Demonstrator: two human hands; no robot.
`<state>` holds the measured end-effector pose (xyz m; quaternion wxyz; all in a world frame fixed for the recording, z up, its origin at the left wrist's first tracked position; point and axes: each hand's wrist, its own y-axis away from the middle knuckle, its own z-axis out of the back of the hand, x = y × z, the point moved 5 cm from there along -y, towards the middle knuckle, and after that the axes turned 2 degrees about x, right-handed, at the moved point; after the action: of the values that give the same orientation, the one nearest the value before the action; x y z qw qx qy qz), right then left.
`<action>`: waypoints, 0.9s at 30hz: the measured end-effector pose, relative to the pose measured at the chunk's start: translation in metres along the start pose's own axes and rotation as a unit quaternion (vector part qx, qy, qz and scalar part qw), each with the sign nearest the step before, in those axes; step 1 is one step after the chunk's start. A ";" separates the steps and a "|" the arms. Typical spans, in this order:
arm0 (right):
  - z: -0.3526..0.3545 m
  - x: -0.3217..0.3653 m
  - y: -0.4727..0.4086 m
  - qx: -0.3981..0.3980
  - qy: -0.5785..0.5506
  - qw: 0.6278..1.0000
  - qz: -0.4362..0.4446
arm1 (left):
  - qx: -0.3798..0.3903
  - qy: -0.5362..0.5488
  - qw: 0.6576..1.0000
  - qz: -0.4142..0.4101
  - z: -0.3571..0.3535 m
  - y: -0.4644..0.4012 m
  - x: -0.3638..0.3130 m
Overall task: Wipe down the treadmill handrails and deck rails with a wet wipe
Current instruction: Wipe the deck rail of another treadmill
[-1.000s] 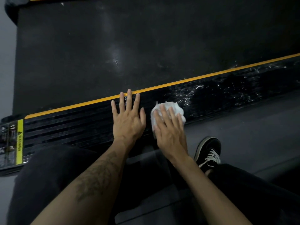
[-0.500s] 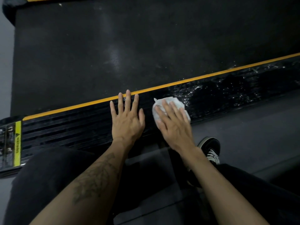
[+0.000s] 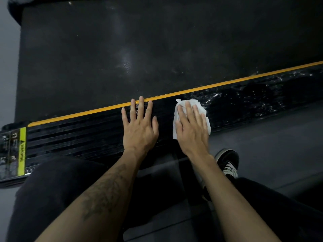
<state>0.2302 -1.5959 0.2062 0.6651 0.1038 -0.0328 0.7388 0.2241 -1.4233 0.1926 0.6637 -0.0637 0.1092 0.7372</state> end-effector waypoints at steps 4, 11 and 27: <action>-0.006 0.034 0.007 0.026 0.010 0.998 0.058 | 0.000 -0.002 1.000 0.001 -0.001 0.000 0.000; 0.004 -0.007 -0.013 0.029 0.000 0.999 0.032 | -0.008 0.000 1.000 -0.001 -0.001 0.000 0.000; -0.006 0.029 -0.016 0.024 0.001 0.999 0.047 | -0.015 -0.004 1.000 -0.001 -0.003 -0.001 0.000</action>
<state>0.2425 -1.5648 0.2051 0.6273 0.1177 -0.0191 0.7696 0.2254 -1.4236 0.1890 0.6638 -0.0712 0.0954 0.7384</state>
